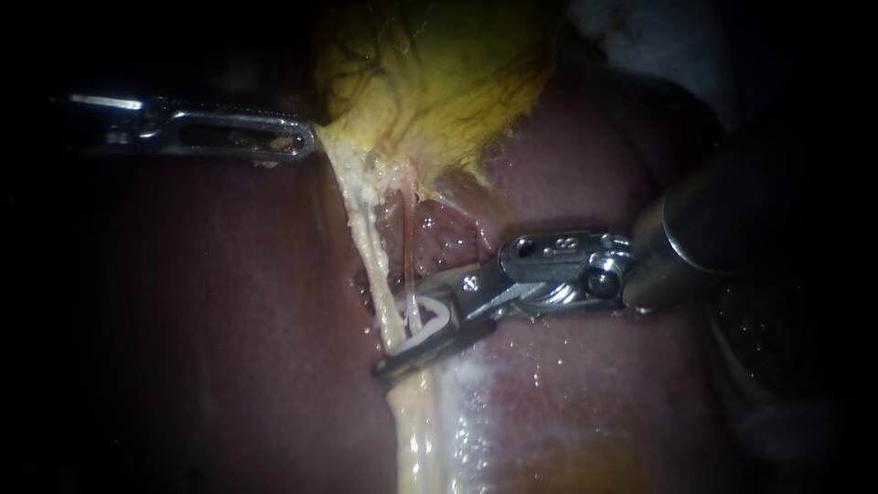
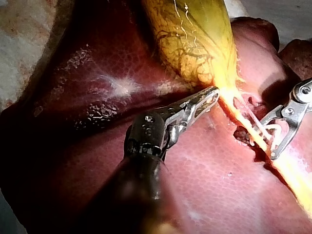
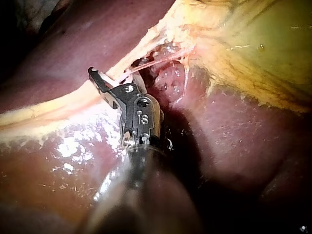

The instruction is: Clipping first clip left tube

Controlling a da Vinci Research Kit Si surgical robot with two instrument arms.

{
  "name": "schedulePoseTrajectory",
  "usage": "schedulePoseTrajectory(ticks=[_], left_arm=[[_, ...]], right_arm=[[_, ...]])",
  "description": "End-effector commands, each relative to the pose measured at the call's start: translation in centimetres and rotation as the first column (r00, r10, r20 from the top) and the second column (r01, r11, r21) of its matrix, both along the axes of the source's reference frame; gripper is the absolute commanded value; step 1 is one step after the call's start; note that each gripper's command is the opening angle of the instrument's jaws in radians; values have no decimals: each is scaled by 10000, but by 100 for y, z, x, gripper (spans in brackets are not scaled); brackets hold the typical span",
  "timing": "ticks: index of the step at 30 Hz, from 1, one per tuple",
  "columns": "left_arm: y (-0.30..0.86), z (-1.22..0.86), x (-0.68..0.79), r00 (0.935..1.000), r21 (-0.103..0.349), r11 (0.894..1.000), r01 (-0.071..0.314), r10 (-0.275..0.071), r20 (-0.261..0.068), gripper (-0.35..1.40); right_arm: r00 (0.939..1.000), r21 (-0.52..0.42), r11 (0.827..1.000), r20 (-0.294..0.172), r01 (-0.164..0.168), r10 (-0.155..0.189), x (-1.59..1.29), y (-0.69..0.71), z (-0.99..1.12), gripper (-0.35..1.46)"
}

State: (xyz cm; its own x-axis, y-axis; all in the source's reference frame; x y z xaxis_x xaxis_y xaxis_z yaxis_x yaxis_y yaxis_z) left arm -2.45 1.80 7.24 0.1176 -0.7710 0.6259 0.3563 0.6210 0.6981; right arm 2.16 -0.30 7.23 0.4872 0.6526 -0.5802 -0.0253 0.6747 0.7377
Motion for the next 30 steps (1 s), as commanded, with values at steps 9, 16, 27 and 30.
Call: schedulePoseTrajectory(ticks=[9, 16, 27, 30], left_arm=[[0, -1, 0, 10000, 5, 10000, 1, -1, 0, -35], [1, -1, 0, 10000, 9, 10000, 1, -1, 2, -35], [1, -2, 0, 10000, 12, 10000, -1, 1, 3, -35], [1, -2, 0, 10000, 12, 10000, -2, 2, 4, -35]], right_arm=[[10000, -26, 10000, -27, 33, -33, -22, 5, 5, 53], [10000, -67, 10000, -5, -32, 32, -40, 11, 8, 53], [10000, -31, 10000, 1, -16, 16, -69, 22, 5, 55], [10000, 15, 10000, -35, -24, 24, -74, 26, 0, 57]])
